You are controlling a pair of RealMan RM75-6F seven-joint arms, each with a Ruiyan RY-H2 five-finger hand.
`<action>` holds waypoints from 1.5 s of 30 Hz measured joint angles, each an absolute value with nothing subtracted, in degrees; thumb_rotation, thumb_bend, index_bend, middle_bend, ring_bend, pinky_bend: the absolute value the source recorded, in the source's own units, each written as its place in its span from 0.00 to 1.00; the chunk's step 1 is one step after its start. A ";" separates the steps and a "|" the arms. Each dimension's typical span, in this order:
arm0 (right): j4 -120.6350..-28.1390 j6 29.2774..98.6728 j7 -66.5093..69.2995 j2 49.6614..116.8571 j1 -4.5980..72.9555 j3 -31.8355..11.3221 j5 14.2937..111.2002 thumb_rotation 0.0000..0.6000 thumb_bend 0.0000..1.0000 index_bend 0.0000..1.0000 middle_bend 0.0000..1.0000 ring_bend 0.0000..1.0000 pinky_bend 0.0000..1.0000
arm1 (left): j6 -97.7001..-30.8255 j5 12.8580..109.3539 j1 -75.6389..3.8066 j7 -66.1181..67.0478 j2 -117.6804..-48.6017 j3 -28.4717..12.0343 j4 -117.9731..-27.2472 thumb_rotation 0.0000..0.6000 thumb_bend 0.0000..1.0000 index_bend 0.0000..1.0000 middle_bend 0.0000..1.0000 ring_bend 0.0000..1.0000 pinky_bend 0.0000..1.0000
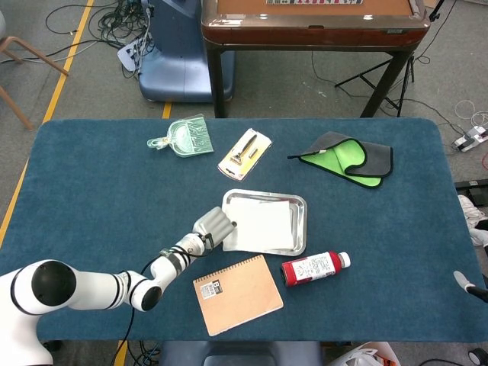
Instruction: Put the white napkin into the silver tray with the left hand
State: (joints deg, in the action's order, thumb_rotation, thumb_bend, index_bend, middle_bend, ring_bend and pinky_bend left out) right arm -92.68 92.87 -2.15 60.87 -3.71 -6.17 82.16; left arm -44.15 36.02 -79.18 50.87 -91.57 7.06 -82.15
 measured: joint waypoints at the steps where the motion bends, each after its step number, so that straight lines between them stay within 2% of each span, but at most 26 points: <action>1: -92.73 92.96 -2.15 60.83 -3.79 -6.16 82.13 1.00 0.08 0.24 0.26 0.20 0.19 | -44.11 36.12 -79.14 50.89 -91.74 7.01 -81.81 1.00 0.40 0.23 1.00 1.00 1.00; 28: -92.64 93.21 -2.22 60.77 -4.16 -6.51 81.56 1.00 0.08 0.24 0.26 0.21 0.19 | -42.97 37.91 -77.77 52.63 -95.82 5.33 -73.61 1.00 0.40 0.21 1.00 1.00 1.00; 40: -92.78 93.11 -2.28 60.70 -3.90 -6.73 81.74 1.00 0.08 0.24 0.26 0.21 0.19 | -45.30 39.01 -76.34 51.98 -92.80 4.66 -78.26 1.00 0.40 0.19 1.00 1.00 1.00; 45: -93.04 92.17 -2.66 60.32 -3.18 -6.63 82.41 1.00 0.08 0.24 0.26 0.21 0.19 | -49.47 40.06 -73.60 49.35 -89.52 3.94 -82.02 1.00 0.40 0.17 1.00 1.00 1.00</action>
State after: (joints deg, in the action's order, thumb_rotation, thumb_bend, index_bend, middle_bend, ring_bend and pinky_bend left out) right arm -93.04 92.17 -2.66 60.32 -3.18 -6.63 82.41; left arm -49.47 40.06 -73.60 49.35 -89.52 3.94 -82.02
